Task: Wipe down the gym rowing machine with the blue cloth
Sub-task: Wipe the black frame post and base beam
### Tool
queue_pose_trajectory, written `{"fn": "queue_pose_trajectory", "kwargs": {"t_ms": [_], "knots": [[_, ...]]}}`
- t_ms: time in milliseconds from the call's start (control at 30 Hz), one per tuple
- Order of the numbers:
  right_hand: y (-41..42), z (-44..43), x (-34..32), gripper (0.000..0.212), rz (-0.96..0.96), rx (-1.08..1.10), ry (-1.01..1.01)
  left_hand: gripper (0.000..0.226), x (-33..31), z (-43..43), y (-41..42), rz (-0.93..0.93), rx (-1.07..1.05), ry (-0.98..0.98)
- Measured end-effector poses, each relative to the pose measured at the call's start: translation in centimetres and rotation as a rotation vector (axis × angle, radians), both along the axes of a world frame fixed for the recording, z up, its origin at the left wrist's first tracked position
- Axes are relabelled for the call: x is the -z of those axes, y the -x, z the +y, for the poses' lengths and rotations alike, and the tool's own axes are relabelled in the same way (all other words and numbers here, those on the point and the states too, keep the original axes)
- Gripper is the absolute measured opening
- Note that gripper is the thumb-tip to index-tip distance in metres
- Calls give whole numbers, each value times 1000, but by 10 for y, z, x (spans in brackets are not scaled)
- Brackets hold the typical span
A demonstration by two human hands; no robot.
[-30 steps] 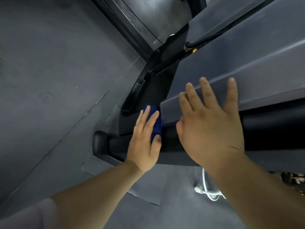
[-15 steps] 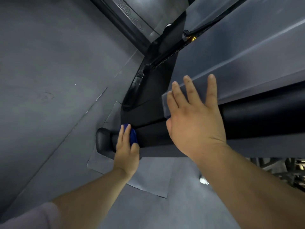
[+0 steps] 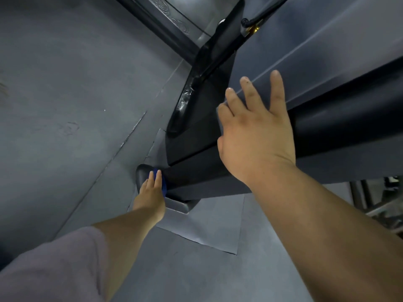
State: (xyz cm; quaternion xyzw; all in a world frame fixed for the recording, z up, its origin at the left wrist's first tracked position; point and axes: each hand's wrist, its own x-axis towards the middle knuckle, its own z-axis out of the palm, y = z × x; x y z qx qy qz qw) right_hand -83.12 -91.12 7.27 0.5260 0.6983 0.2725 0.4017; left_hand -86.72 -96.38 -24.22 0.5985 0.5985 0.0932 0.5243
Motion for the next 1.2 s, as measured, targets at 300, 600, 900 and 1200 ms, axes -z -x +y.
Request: {"fn": "queue_pose_trajectory", "kwargs": {"t_ms": [300,600,900,1200], "knots": [[-4,-4,3,57,13,-17,-14,74,11,4,18,298,279,-163],[2,-16,66,52,222,80,97,17,-25,44,79,-298,-469,217],[17,-66,194,55,1339,722,277,19,-51,29,92,-451,-299,500],[-37,-137,276,25,2028,1485,-267,32,-24,-8,61,-264,-170,370]]}}
